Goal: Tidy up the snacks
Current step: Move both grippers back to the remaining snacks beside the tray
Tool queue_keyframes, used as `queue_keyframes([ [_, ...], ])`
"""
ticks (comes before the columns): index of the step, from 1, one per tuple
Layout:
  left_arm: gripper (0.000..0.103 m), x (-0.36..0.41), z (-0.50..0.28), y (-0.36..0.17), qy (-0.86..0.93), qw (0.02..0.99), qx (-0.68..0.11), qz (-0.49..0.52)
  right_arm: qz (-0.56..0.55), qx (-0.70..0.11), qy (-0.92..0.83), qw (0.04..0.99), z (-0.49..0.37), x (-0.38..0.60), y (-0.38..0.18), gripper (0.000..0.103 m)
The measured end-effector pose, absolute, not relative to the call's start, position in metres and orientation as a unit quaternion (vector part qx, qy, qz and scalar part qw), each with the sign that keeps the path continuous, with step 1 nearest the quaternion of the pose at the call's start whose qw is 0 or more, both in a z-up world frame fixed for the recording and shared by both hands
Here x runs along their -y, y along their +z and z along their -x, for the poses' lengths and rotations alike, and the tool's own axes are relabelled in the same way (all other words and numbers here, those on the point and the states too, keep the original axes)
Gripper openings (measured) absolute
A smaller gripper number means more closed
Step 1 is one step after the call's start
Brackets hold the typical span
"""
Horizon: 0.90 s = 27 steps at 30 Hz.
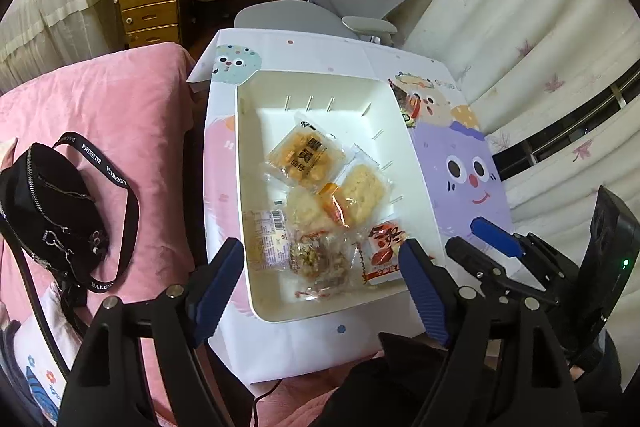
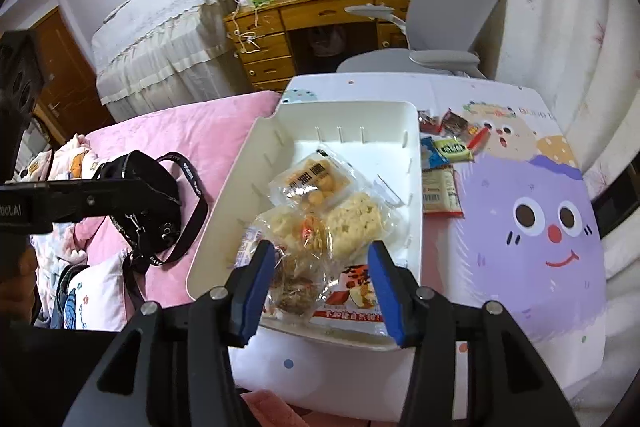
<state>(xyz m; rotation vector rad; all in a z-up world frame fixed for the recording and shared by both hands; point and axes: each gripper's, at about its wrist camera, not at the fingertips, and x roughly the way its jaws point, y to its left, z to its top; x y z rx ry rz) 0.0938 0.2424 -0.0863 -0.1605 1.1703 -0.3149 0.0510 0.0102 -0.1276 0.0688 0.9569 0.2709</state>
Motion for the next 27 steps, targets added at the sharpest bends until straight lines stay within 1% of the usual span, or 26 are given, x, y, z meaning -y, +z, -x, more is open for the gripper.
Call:
queue_keyframes([
  [5, 0.078, -0.238, -0.095, -0.093, -0.157, 0.813, -0.555, 0.08, -0.045, -0.472, 0.118, 0.872, -0.051, -0.002, -0.135, 0.049],
  [16, 0.078, -0.205, -0.111, -0.104, -0.175, 0.796, -0.578, 0.04, -0.08, -0.514, 0.088, 0.849, -0.056, 0.026, -0.16, 0.049],
  [27, 0.078, -0.159, -0.157, -0.092, -0.192, 0.786, -0.587, 0.008, -0.122, -0.536, 0.06, 0.833, -0.083, 0.068, -0.179, 0.049],
])
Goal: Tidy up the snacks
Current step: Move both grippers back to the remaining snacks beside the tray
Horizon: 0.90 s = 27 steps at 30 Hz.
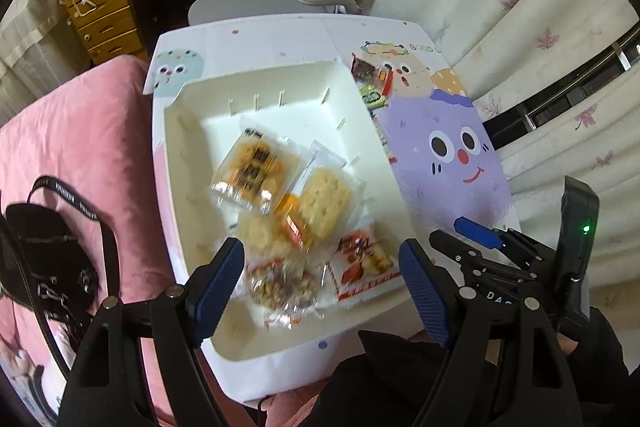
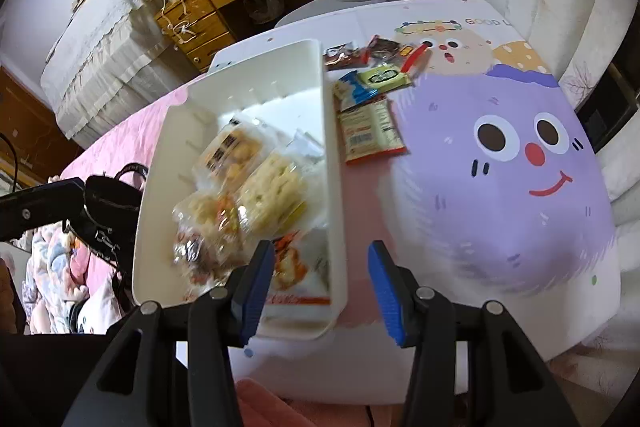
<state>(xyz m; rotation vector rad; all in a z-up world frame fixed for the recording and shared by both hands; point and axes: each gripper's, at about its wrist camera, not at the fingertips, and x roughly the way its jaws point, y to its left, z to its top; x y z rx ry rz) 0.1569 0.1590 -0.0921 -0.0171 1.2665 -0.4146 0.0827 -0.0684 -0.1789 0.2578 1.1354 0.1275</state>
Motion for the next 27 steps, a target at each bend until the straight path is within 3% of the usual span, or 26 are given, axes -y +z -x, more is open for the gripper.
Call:
queue_keyframes([
  [22, 0.079, -0.057, -0.33, -0.109, -0.163, 0.749, -0.642, -0.014, -0.055, -0.533, 0.101, 0.838, -0.143, 0.125, -0.24, 0.05],
  [27, 0.079, -0.037, -0.37, -0.128, -0.154, 0.735, -0.66, -0.009, -0.034, -0.503, 0.131, 0.854, -0.159, 0.127, -0.245, 0.06],
])
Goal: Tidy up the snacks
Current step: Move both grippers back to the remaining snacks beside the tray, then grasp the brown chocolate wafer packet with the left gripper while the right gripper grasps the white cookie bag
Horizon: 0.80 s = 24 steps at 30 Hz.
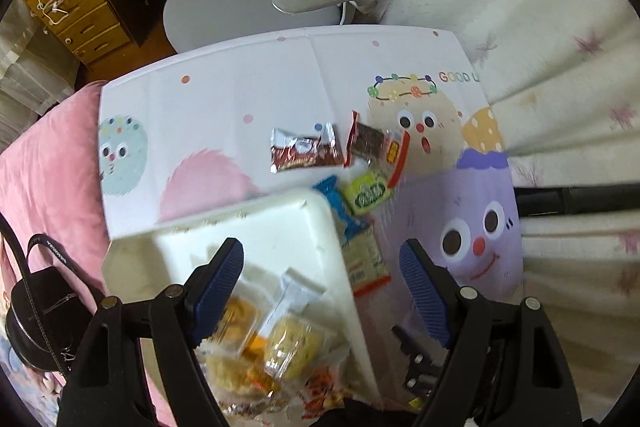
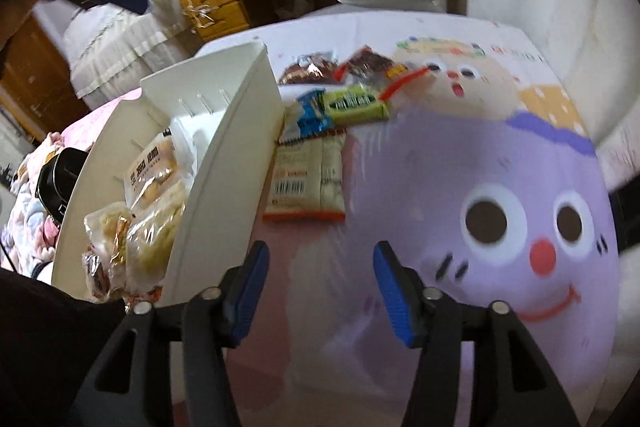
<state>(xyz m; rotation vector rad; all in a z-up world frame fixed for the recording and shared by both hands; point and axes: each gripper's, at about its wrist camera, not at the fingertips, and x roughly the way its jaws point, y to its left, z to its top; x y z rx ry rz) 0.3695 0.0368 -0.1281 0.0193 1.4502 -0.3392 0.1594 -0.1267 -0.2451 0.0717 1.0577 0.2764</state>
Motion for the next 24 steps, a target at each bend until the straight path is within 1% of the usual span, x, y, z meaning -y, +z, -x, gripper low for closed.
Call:
queue_keyframes([
  [4, 0.079, -0.024, -0.4, -0.151, -0.143, 0.722, -0.677, 0.003, -0.003, -0.478, 0.156, 0.864, -0.174, 0.122, -0.249, 0.062],
  [8, 0.079, -0.016, -0.422, -0.174, -0.129, 0.711, -0.692, 0.011, -0.001, -0.464, 0.175, 0.868, -0.19, 0.116, -0.257, 0.062],
  [14, 0.079, -0.006, -0.449, -0.211, -0.109, 0.696, -0.71, 0.007, -0.008, -0.465, 0.194, 0.863, -0.211, 0.11, -0.274, 0.062],
  [24, 0.079, 0.001, -0.47, -0.263, -0.074, 0.669, -0.74, -0.003, -0.022, -0.469, 0.221, 0.855, -0.229, 0.11, -0.291, 0.062],
])
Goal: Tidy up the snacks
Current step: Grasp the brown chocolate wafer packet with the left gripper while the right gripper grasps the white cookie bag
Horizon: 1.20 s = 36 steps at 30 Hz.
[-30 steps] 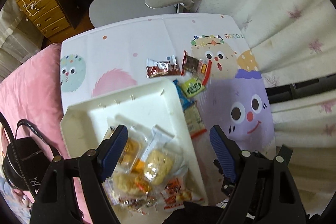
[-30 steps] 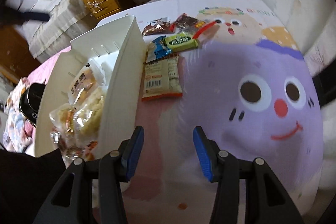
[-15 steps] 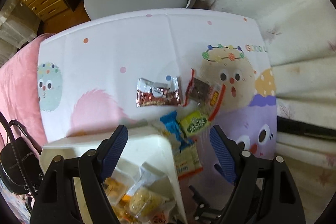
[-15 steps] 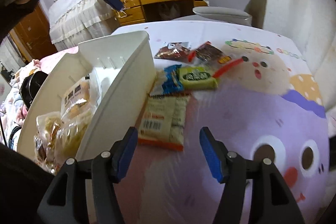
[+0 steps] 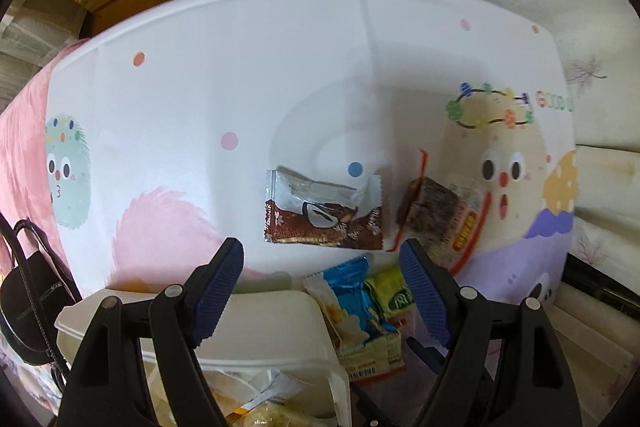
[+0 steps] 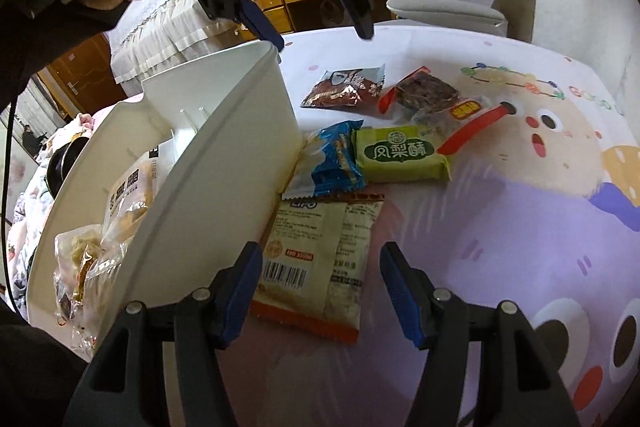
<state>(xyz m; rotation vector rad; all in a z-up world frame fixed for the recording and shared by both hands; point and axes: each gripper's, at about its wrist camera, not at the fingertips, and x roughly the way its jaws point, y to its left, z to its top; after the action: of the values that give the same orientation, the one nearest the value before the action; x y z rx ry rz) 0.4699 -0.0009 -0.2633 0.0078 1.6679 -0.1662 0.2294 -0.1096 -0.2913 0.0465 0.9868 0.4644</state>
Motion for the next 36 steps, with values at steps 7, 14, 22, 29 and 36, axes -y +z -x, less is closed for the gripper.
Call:
queue_keyframes([
  [7, 0.079, 0.009, -0.476, -0.29, -0.063, 0.654, -0.754, -0.015, -0.03, -0.473, 0.239, 0.847, -0.236, 0.107, -0.297, 0.062],
  [14, 0.079, 0.015, -0.48, -0.31, -0.053, 0.643, -0.764, -0.021, -0.03, -0.471, 0.244, 0.847, -0.237, 0.108, -0.298, 0.062],
  [22, 0.075, 0.027, -0.496, -0.322, -0.047, 0.641, -0.766, -0.024, 0.029, -0.467, 0.242, 0.85, -0.234, 0.096, -0.299, 0.059],
  [29, 0.064, 0.028, -0.496, -0.323, -0.038, 0.647, -0.761, -0.023, 0.041, -0.47, 0.243, 0.847, -0.236, 0.095, -0.298, 0.048],
  [36, 0.05, 0.02, -0.487, -0.317, -0.04, 0.655, -0.754, 0.005, 0.001, -0.484, 0.229, 0.845, -0.245, 0.105, -0.292, 0.022],
])
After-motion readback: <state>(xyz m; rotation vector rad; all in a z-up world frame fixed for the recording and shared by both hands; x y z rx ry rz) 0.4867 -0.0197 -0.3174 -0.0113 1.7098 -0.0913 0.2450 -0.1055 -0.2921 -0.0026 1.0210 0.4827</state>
